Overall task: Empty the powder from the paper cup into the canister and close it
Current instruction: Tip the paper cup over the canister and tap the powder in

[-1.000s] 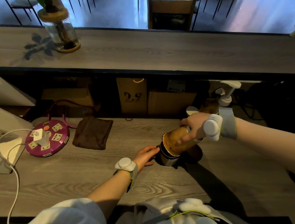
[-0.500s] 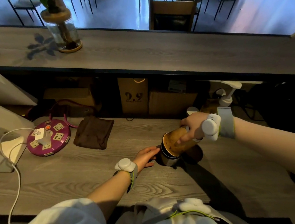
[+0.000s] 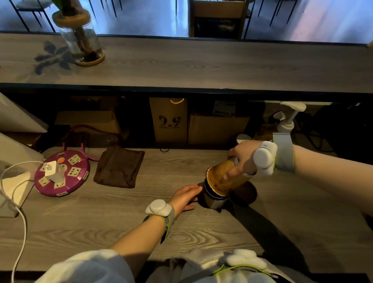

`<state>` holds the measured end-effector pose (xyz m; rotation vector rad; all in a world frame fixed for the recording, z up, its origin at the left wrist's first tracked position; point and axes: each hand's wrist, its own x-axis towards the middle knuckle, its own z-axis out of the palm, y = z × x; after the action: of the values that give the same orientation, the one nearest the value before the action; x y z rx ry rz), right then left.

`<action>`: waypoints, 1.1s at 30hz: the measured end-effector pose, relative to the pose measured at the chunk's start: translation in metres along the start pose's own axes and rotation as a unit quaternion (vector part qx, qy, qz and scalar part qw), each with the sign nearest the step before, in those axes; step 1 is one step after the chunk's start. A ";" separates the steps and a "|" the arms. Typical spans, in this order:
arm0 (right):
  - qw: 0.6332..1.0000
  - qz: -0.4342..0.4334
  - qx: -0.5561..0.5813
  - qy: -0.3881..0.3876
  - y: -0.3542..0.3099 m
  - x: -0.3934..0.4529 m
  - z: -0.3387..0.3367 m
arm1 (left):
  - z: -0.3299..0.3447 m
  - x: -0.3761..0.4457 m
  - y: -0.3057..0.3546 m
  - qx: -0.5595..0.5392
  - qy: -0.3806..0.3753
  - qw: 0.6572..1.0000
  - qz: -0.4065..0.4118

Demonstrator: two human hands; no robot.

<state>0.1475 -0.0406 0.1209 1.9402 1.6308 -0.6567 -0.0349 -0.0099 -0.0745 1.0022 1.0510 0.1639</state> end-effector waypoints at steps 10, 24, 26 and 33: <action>1.000 0.013 -0.024 -0.015 -0.008 0.007 -0.005 | 0.001 -0.003 0.001 -0.013 0.000 1.000 -0.001; 1.000 -0.003 -0.015 -0.001 -0.001 0.025 -0.005 | -0.002 0.000 0.000 -0.016 -0.007 1.000 -0.009; 1.000 -0.008 -0.010 0.012 0.002 0.023 -0.004 | -0.002 0.000 0.000 -0.017 -0.010 1.000 -0.012; 0.999 0.039 0.013 0.009 0.004 0.028 0.004 | -0.002 -0.003 0.001 -0.018 -0.014 1.000 -0.014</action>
<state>0.1561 -0.0236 0.0995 2.0234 1.5545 -0.6348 -0.0377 -0.0095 -0.0724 0.9540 1.0317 0.1457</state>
